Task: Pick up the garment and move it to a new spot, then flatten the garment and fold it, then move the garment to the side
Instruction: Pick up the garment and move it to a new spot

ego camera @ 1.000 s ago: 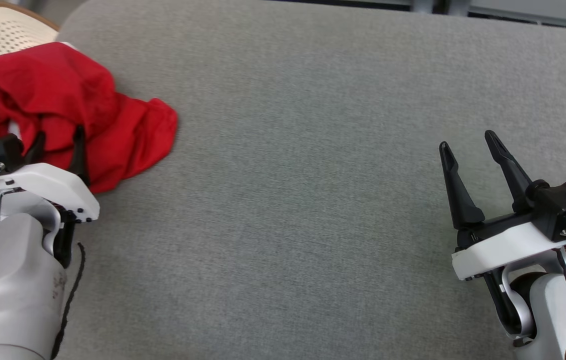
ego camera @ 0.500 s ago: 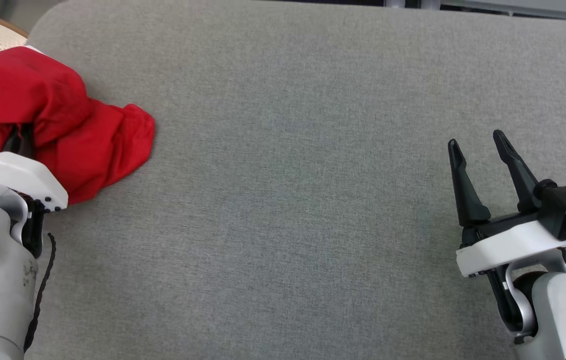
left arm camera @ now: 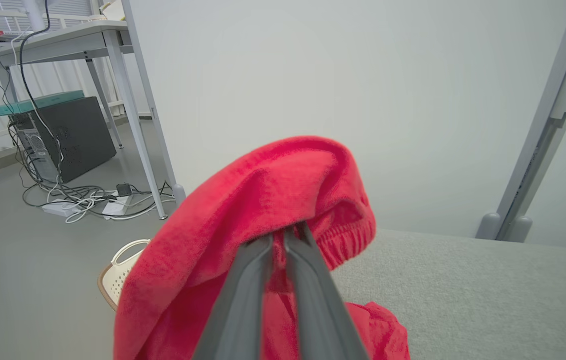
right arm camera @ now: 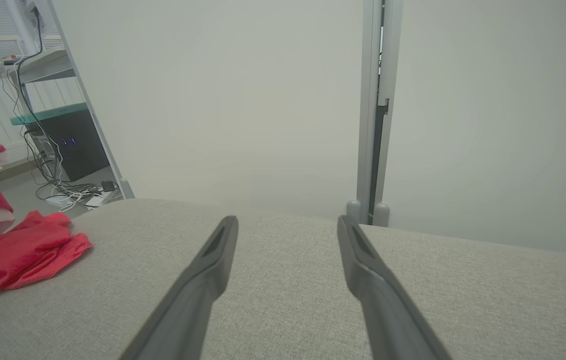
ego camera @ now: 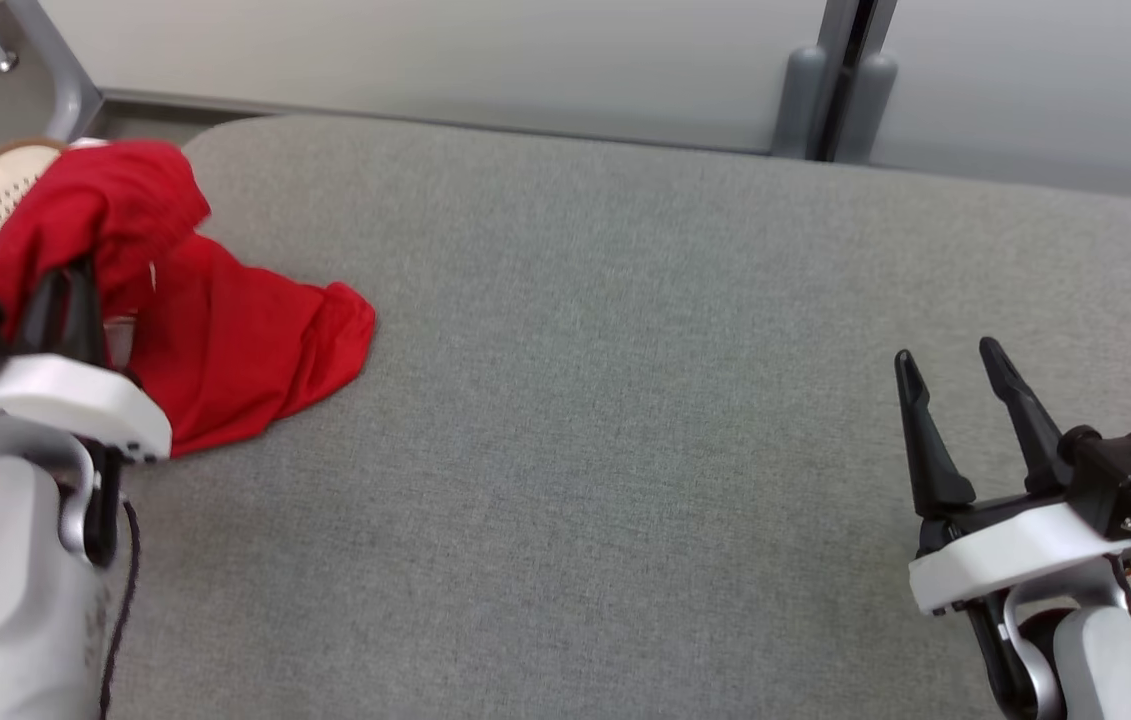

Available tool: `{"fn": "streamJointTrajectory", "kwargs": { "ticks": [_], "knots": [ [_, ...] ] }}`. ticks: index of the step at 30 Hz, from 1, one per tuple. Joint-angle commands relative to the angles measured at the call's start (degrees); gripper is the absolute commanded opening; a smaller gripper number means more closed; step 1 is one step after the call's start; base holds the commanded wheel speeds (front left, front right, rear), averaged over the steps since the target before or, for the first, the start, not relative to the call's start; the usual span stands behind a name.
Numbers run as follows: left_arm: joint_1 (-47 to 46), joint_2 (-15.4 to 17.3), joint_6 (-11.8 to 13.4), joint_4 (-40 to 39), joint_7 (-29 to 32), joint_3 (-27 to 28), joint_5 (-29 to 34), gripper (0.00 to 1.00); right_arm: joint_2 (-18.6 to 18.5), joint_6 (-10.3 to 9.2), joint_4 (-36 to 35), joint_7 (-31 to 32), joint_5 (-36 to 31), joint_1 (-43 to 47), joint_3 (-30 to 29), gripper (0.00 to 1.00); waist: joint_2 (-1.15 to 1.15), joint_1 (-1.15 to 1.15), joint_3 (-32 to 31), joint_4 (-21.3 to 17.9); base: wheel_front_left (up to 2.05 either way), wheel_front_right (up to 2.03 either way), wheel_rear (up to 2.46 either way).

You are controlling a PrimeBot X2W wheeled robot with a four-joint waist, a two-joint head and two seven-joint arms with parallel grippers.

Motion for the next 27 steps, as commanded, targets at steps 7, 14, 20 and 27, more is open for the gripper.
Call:
{"fn": "streamJointTrajectory", "kwargs": {
  "ticks": [7, 14, 20, 27],
  "knots": [
    [11.02, -2.24, 1.36, -10.23, 0.31, -2.06, 1.43, 0.0, 0.75, 0.0, 0.01, -0.42, 0.82, 3.1, 0.7, 1.0, 0.0, 0.0, -5.71, -3.89, 0.0, 0.0, 0.0],
    [18.55, -6.01, 2.54, -22.31, 3.98, -6.75, 2.73, 0.0, 1.16, 0.0, -1.06, 0.16, 0.66, 3.64, 0.37, 1.0, 0.0, 0.0, -4.57, -9.46, 0.0, 0.0, 0.0],
    [20.56, -8.87, 1.26, -28.96, 7.57, -11.95, 2.8, 0.0, 1.59, 0.0, -1.4, -0.69, 0.91, 2.3, -0.01, 1.0, 0.0, 0.0, -1.11, -16.62, 0.0, 0.0, 0.0],
    [16.52, -11.22, -1.15, -31.65, 10.49, -22.48, 3.72, 0.0, 2.17, 0.0, -0.12, -2.23, 1.38, 0.99, 0.19, 1.0, 0.0, 0.0, 3.59, -25.01, 0.0, 0.0, 0.0]
  ]
}}
